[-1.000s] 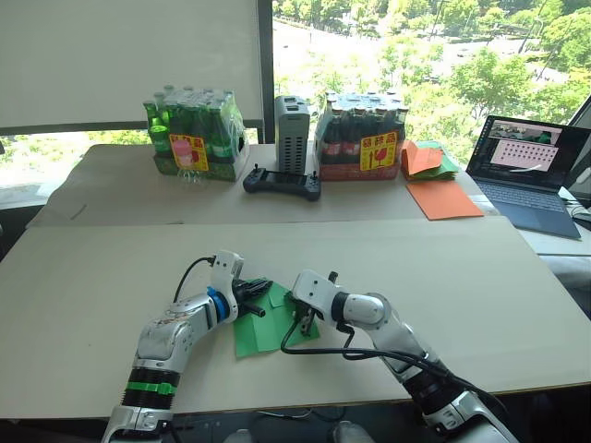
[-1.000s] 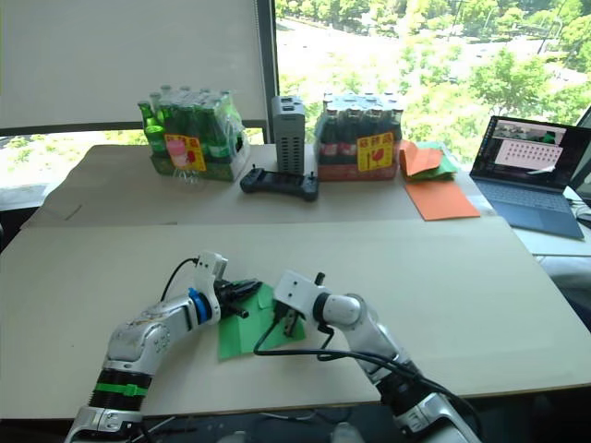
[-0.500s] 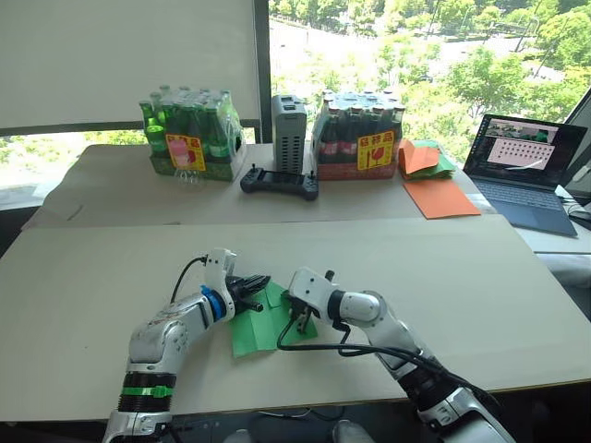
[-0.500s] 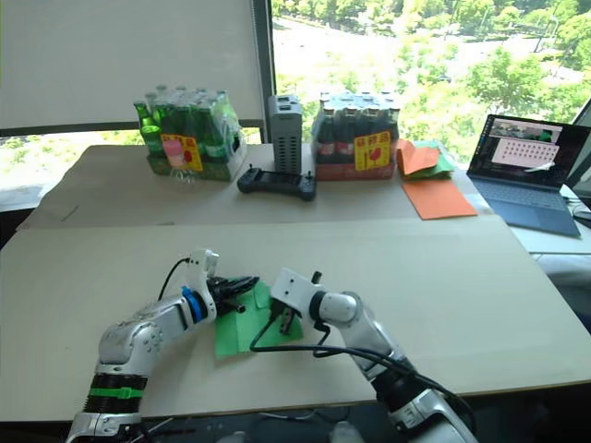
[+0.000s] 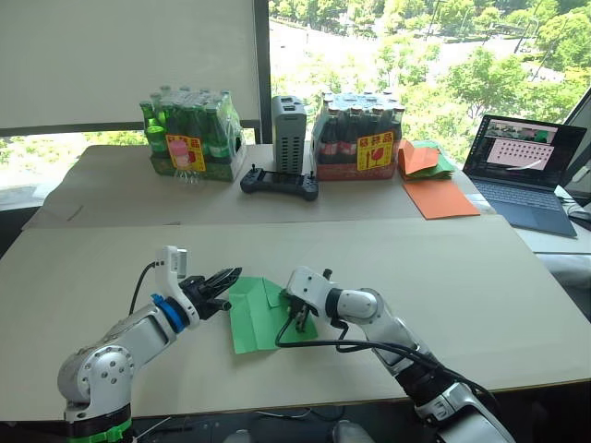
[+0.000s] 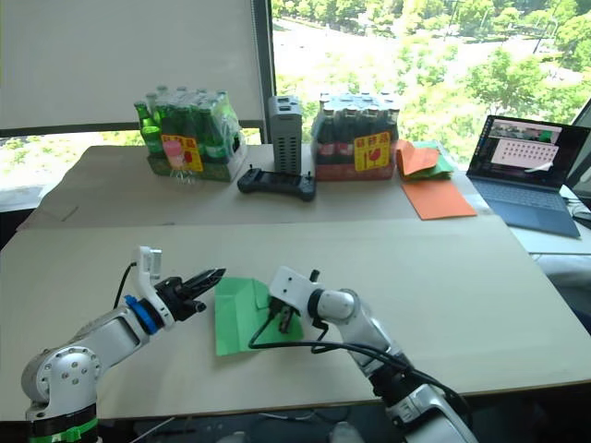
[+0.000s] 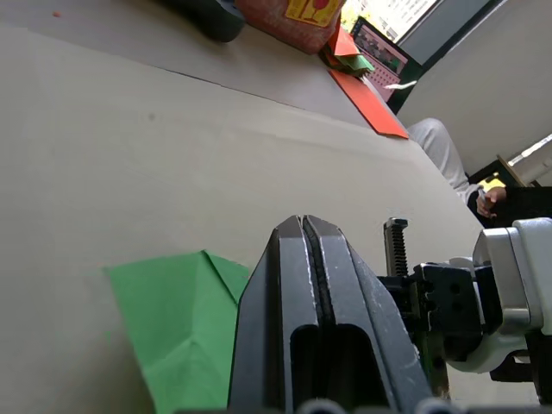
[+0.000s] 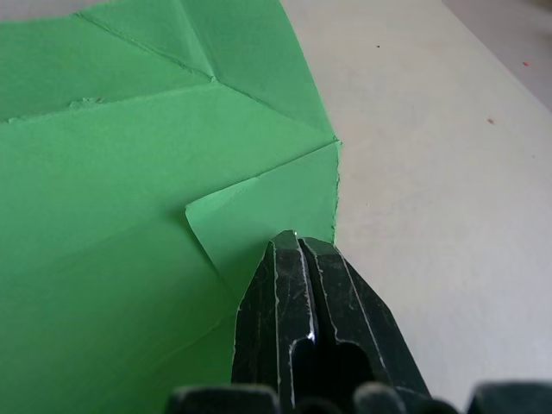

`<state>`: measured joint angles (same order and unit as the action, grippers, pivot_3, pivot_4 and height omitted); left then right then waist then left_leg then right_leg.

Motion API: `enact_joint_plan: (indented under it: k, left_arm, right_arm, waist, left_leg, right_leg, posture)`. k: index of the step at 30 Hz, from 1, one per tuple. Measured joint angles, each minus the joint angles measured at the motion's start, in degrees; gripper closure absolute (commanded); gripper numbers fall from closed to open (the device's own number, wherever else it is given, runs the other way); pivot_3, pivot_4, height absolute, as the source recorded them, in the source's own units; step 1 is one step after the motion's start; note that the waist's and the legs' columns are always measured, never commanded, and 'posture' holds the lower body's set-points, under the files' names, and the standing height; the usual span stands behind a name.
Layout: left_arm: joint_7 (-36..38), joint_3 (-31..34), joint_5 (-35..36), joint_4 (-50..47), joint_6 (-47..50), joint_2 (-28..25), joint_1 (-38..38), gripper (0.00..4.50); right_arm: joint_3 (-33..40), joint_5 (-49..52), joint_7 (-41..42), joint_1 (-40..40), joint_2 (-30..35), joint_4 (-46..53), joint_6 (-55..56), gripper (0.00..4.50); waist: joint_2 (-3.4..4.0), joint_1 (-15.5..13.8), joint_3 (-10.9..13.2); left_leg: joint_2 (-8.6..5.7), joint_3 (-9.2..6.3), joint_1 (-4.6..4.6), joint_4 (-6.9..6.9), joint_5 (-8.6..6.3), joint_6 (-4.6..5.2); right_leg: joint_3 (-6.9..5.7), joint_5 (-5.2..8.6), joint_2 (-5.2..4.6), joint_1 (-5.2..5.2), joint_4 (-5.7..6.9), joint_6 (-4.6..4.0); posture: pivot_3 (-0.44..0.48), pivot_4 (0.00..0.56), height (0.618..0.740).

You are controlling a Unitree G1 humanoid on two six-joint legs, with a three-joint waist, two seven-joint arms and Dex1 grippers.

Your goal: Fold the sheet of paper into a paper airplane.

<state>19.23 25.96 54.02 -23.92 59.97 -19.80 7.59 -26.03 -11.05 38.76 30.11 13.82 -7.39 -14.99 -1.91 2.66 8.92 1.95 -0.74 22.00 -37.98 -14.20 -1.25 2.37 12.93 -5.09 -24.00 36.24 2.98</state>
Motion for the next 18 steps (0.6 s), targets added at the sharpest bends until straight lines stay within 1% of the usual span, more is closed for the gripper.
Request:
enact_joint_plan:
  k: [4,5,6,7,8,12,18]
  left_arm:
    - [-3.37,4.35,1.04,-0.08,-0.55,-0.15,-4.0,4.5]
    - [-3.87,4.84,1.41,-0.08,-0.93,-0.14,-4.64,3.95]
    - [-4.41,5.25,1.69,-0.09,-1.38,-0.12,-5.46,3.56]
    - [-4.65,5.38,1.83,-0.09,-1.49,-0.09,-5.78,3.39]
    - [-4.72,5.4,1.84,-0.09,-1.55,-0.08,-5.89,3.09]
    - [-5.25,4.14,0.89,0.21,-3.82,0.18,-8.43,3.09]
    - [-4.22,0.52,0.98,2.63,-4.57,0.32,-7.51,3.09]
  right_arm:
    - [-0.15,0.0,0.22,0.69,-0.21,-1.27,0.91,4.48]
    - [-0.14,0.0,0.22,0.74,-0.23,-1.43,1.08,4.5]
    - [-0.15,0.0,0.3,0.83,-0.3,-1.75,1.2,4.5]
    - [-0.14,0.0,0.33,0.84,-0.3,-1.89,1.22,4.5]
    - [-0.13,0.0,0.33,0.85,-0.3,-1.97,1.24,4.5]
    - [-0.1,0.0,0.64,1.34,-0.65,-2.85,2.32,4.5]
    - [-0.08,0.0,0.97,1.98,-0.91,-3.72,2.51,4.5]
  waist:
    - [-0.01,-0.08,0.0]
    - [-0.01,-0.1,0.0]
    - [-0.02,-0.08,-0.01]
    - [-0.02,-0.08,-0.01]
    - [-0.03,-0.08,-0.01]
    - [-0.04,0.03,-0.03]
    - [-0.05,-0.05,-0.03]
  left_leg:
    - [0.0,-0.01,-0.01,0.0,0.0,0.0]
    - [0.0,-0.01,0.0,0.0,0.0,0.0]
    - [0.0,0.0,-0.01,0.0,0.0,0.0]
    - [0.0,0.0,-0.01,0.0,0.0,0.0]
    - [0.0,0.0,0.0,0.0,0.0,0.0]
    - [0.01,0.01,-0.02,0.03,0.0,0.0]
    - [0.0,0.01,-0.03,0.03,0.0,0.0]
  right_leg:
    - [-0.01,0.0,0.01,0.0,0.0,-0.01]
    - [-0.01,0.0,0.0,0.0,-0.01,-0.01]
    - [-0.01,0.0,0.0,0.01,-0.01,-0.02]
    - [-0.01,0.0,0.0,0.0,-0.01,-0.02]
    - [-0.01,0.0,0.0,0.0,-0.01,-0.02]
    - [0.0,0.01,0.02,0.0,-0.01,-0.04]
    - [-0.01,0.01,0.02,0.0,-0.01,-0.04]
  posture:
    - [0.0,0.15,0.727]
    - [0.0,0.15,0.727]
    - [0.0,0.15,0.727]
    - [0.0,0.15,0.727]
    - [0.0,0.15,0.727]
    - [0.0,0.15,0.727]
    - [0.0,0.15,0.727]
